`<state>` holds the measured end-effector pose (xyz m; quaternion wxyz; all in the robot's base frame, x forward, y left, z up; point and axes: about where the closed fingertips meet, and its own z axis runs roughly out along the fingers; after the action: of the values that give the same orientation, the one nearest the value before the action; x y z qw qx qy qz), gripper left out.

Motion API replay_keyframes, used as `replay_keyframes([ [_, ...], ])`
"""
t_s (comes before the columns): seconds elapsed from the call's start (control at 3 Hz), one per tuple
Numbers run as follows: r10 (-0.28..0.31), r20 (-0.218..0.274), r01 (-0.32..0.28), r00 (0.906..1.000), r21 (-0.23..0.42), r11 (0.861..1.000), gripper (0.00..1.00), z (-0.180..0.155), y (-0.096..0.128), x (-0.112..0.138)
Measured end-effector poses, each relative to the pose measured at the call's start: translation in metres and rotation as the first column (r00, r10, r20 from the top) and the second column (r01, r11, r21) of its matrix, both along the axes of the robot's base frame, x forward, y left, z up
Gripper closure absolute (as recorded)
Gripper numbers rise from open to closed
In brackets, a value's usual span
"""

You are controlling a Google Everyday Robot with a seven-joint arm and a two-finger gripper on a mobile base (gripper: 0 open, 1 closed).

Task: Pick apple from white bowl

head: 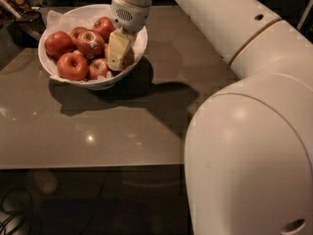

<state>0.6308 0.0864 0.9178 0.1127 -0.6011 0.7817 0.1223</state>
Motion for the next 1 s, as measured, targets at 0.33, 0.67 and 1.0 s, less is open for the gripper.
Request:
replay_keyframes([
  [0.33,0.0,0.0,0.0,1.0,0.0,1.0,0.59,-0.0002,0.0001,0.0001],
  [0.67,0.0,0.0,0.0,1.0,0.0,1.0,0.82,-0.0002,0.0001,0.0001],
  [1.0,0.0,0.0,0.0,1.0,0.0,1.0,1.0,-0.0002,0.0001,0.0001],
])
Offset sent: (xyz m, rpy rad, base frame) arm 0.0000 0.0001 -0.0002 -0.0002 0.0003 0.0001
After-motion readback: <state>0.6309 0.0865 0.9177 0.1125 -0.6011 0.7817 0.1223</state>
